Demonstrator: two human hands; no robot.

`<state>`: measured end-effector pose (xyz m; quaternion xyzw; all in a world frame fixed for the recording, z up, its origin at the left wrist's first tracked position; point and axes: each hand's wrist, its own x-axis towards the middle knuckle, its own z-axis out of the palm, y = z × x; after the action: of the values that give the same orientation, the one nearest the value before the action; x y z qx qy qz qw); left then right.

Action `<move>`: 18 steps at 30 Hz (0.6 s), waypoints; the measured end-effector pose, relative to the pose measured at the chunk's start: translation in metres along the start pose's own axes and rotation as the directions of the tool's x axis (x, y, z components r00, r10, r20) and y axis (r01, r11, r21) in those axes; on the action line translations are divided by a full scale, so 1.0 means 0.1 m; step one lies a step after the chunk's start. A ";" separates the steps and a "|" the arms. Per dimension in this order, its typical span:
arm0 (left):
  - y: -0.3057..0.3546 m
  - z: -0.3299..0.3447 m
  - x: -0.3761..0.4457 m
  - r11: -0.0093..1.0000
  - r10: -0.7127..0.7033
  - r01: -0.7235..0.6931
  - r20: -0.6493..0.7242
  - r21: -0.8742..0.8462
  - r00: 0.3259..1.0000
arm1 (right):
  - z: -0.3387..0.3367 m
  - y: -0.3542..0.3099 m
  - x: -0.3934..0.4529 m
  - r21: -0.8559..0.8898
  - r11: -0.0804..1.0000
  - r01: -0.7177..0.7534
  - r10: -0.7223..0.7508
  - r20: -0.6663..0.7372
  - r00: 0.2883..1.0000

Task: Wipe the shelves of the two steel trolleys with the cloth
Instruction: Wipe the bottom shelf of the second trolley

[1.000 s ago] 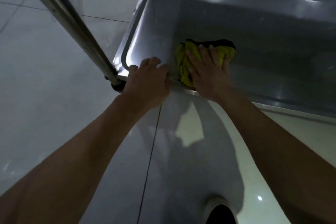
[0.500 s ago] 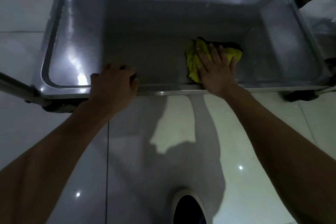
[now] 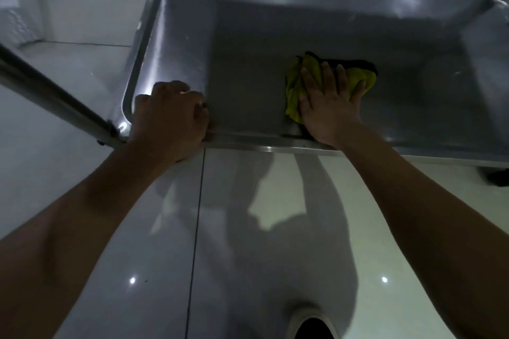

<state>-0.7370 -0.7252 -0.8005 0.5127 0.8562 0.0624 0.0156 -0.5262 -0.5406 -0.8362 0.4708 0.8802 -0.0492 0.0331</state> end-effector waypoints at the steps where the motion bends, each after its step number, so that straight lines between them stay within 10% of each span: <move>1: -0.13 -0.02 -0.04 0.998 -0.056 0.056 -0.002 0.035 0.998 | 0.00 -0.12 0.03 -0.003 1.000 0.022 -0.022 -0.008 1.000; 18: -0.75 0.03 -0.29 0.991 -0.068 0.048 0.158 0.126 0.985 | 0.16 -2.52 0.76 0.110 0.878 0.465 -0.471 0.026 0.882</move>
<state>-0.7887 -0.7851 -0.8133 0.4909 0.8688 -0.0323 0.0554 -0.7776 -0.6187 -0.8460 0.2438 0.9631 -0.1123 0.0190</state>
